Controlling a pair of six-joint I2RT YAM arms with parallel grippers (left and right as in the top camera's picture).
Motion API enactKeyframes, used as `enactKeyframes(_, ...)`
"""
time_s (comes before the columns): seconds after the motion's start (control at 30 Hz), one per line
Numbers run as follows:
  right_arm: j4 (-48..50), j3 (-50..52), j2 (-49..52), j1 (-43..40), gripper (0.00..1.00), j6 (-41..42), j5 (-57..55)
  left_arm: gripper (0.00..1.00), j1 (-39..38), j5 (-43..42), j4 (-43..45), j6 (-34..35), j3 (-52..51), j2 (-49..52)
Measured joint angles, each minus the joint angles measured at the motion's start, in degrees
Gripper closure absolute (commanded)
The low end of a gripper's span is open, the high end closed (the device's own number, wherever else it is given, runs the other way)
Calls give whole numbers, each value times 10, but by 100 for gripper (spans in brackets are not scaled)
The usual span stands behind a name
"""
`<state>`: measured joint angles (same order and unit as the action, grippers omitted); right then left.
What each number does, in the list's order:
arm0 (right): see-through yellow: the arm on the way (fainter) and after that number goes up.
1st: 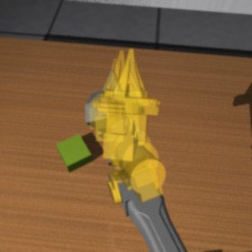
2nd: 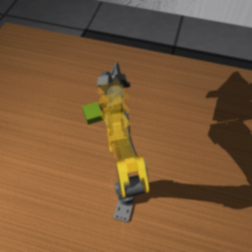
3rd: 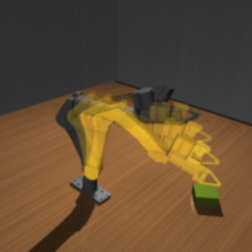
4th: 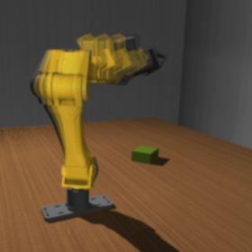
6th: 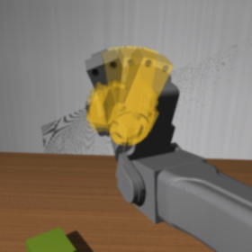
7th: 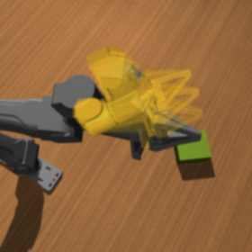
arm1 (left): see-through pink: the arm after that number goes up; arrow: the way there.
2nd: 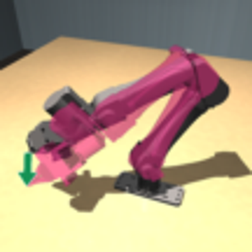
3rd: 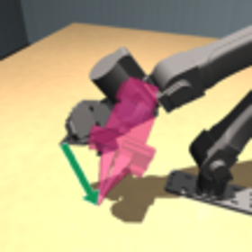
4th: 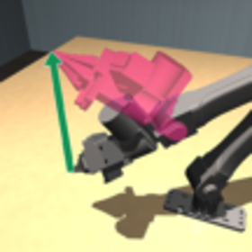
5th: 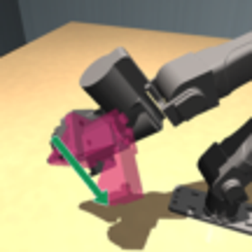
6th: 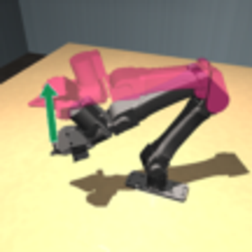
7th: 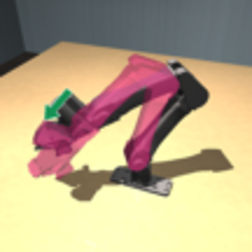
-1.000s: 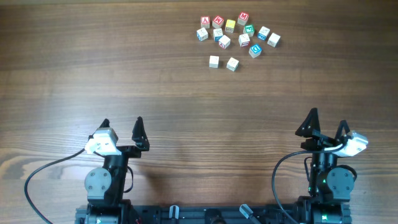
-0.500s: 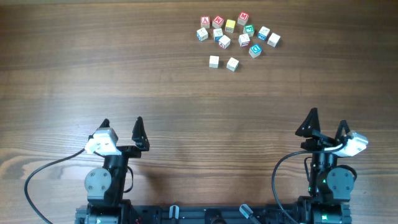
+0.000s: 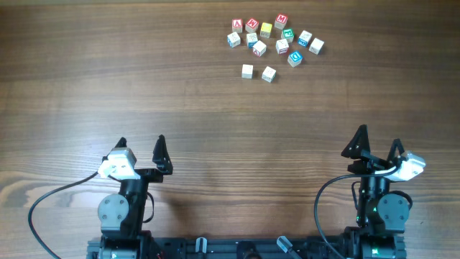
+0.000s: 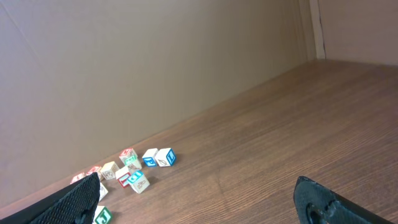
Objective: Form a tower
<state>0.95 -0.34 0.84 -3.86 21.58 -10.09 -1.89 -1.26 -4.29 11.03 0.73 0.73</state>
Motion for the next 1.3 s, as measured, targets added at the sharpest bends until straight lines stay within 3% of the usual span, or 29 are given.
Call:
enactKeyframes(0.67, 0, 0, 0, 0, 0, 0, 0, 0, 0, -4, 9, 0, 0, 0)
enactKeyframes(0.9, 0, 0, 0, 0, 0, 0, 0, 0, 0, -118, -3, 0, 59, 30)
enactKeyframes(1.0, 2, 0, -1, 0, 0, 0, 0, 0, 0, -148, -21, 0, 152, 126)
enactKeyframes(1.13, 0, 0, -2, 0, 1, 0, 0, 0, 0, -202, -34, -1, 327, 345)
enactKeyframes(1.3, 0, 0, -2, 0, 0, 0, 0, 0, 0, -298, -183, 0, 605, 588)
